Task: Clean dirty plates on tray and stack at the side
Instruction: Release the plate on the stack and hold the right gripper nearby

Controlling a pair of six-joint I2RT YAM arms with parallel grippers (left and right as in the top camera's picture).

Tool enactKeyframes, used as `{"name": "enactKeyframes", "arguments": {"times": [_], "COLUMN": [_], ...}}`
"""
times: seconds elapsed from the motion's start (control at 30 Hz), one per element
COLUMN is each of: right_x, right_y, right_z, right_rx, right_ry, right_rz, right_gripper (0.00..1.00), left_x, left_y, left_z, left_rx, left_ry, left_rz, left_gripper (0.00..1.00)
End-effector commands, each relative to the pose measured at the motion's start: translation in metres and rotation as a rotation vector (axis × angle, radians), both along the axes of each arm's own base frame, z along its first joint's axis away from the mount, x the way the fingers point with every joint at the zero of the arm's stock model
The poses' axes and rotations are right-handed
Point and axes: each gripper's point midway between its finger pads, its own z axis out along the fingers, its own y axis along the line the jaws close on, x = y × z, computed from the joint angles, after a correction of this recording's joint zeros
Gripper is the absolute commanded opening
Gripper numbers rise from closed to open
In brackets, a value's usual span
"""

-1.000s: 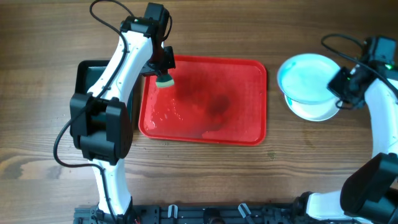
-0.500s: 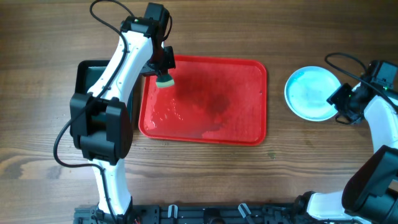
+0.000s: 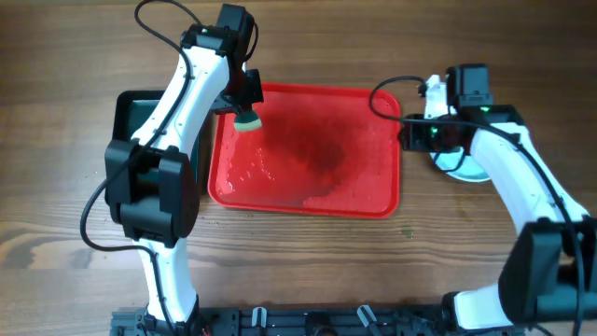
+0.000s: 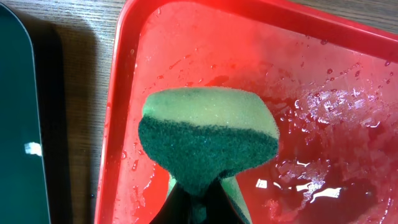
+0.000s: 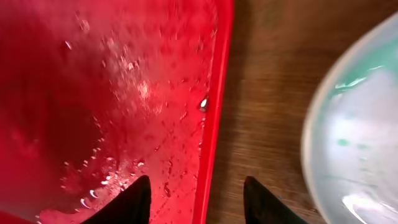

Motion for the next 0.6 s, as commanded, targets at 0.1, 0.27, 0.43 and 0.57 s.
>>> {"name": "enactKeyframes", "arguments": {"times": [0.1, 0.27, 0.43, 0.57], "right_x": [-0.009, -0.006, 0.001, -0.002], "right_y": [0.003, 0.003, 0.004, 0.005], "right_z": [-0.057, -0.067, -0.066, -0.071], "right_rx": [-0.032, -0.032, -0.032, -0.027], "right_ry": [0.137, 0.144, 0.111, 0.129], "right_rz": [0.062, 0.063, 0.080, 0.082], "right_gripper": [0.33, 0.24, 0.14, 0.15], "left_x": [0.001, 0.001, 0.001, 0.001], "left_y": [0.001, 0.001, 0.001, 0.001], "left_z": [0.000, 0.000, 0.000, 0.000], "left_rx": [-0.010, -0.010, -0.010, -0.010], "left_ry": [0.001, 0.001, 0.001, 0.001], "left_rz": [0.013, 0.013, 0.013, 0.013], "left_gripper": [0.04, 0.04, 0.04, 0.04]}}
